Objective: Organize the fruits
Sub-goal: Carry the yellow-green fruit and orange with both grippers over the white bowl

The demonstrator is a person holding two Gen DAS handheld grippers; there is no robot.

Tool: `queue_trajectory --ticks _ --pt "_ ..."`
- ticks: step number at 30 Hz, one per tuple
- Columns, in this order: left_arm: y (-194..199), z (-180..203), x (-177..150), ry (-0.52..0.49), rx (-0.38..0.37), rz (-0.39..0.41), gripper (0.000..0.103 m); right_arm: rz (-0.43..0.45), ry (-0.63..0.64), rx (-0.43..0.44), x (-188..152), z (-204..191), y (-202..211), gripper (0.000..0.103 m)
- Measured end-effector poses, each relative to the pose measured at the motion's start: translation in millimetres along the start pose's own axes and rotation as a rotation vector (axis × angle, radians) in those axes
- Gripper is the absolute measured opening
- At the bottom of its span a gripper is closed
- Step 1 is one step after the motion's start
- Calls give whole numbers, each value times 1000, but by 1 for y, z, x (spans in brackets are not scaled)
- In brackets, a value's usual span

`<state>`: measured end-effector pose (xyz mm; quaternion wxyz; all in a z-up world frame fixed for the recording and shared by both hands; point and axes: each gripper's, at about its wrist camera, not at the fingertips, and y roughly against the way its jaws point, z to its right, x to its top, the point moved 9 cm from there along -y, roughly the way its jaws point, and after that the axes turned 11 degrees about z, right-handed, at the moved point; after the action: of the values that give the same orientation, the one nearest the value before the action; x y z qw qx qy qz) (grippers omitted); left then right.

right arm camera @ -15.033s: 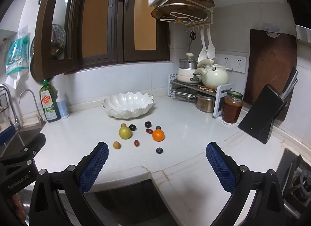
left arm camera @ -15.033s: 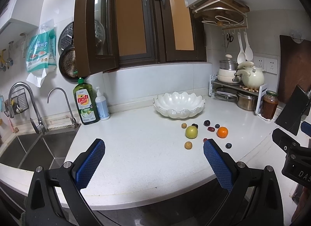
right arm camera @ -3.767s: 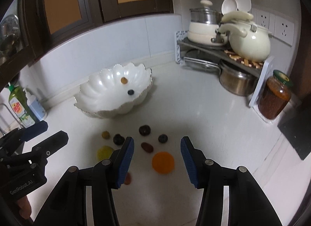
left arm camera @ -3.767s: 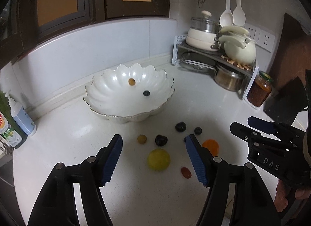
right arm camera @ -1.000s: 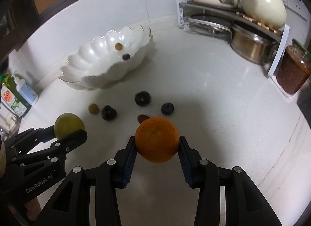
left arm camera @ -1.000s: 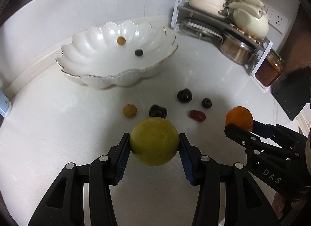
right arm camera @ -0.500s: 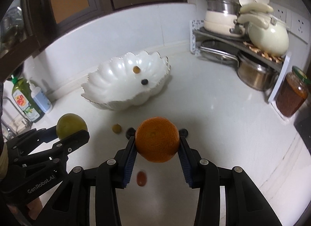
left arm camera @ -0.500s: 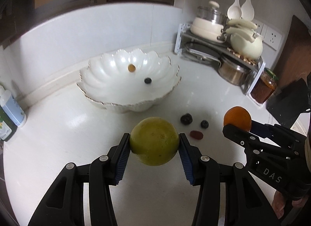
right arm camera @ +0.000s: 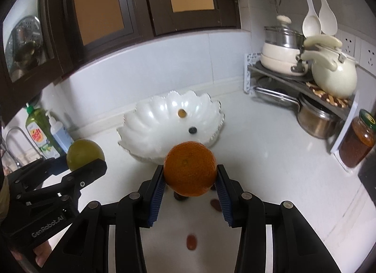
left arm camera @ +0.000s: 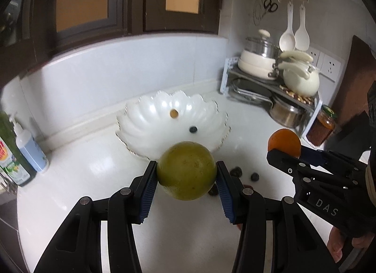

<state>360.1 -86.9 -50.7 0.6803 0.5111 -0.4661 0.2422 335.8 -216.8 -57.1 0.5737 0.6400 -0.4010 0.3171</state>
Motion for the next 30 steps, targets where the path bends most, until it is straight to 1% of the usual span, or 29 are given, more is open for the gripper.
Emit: queue_trajectory --ticks 7,13,25,30 --pt "3 -15 26 -19 32 62 48 46 2 9 25 -10 -8 44" --pt "-2 -26 42 -24 51 90 48 69 10 18 41 -19 -18 44" --pt "-29 -49 68 -42 80 108 48 81 24 17 69 -27 -50 44" --pt "-47 -56 75 -38 83 95 48 71 34 20 78 -29 -69 44"
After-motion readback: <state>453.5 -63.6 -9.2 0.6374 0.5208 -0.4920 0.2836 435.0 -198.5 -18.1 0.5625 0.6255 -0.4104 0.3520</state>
